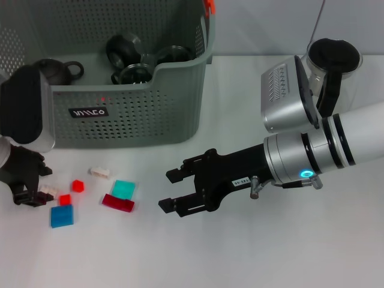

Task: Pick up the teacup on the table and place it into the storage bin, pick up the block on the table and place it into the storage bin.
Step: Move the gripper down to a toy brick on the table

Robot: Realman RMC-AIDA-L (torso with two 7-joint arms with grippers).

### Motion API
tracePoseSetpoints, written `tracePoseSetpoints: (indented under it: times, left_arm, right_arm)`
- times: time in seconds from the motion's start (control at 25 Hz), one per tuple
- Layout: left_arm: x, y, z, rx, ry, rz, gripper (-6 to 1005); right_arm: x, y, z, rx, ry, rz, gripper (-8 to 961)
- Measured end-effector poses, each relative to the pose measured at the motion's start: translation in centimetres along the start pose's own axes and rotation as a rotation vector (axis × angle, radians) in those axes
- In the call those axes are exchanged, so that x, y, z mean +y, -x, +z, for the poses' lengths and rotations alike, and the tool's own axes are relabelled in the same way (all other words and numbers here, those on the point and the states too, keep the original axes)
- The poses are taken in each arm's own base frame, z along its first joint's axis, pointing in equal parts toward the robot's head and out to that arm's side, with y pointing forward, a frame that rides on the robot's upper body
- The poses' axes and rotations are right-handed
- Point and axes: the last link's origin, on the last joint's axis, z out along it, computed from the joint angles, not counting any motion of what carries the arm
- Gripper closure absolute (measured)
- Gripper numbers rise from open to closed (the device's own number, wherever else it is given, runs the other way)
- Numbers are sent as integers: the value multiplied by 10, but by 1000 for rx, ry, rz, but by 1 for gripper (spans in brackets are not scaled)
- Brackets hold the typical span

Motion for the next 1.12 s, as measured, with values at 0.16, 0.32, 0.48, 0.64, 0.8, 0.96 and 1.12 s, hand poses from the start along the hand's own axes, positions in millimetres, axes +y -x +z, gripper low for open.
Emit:
tracePoseSetpoints:
  times: [0.16,0.32,0.48,0.64,0.8,0.96,1.12]
  left_arm:
    - [1,2,3,-12,8,8,481]
    - [1,2,3,-13,9,10,481]
    - [2,1,3,-13,12,11,480]
    - [2,1,3,-14,18,12,482]
    - [4,1,2,-14,33,15,492]
    - [6,-1,2,-16,48,23,593]
    - [7,-3,4,-22,56,38,690]
  right_arm:
    - [0,1,0,-1,0,-1,266]
    - [0,0,0,-1,-1,-1,266]
    - [0,1,0,-3,-2,0,267]
    - [-1,1,0,-3,-2,-1,267]
    - [-1,1,0,-4,-2,-1,266]
    - [-1,2,0,-4,-2,-2,266]
    - [-1,2,-1,-4,-2,-3,267]
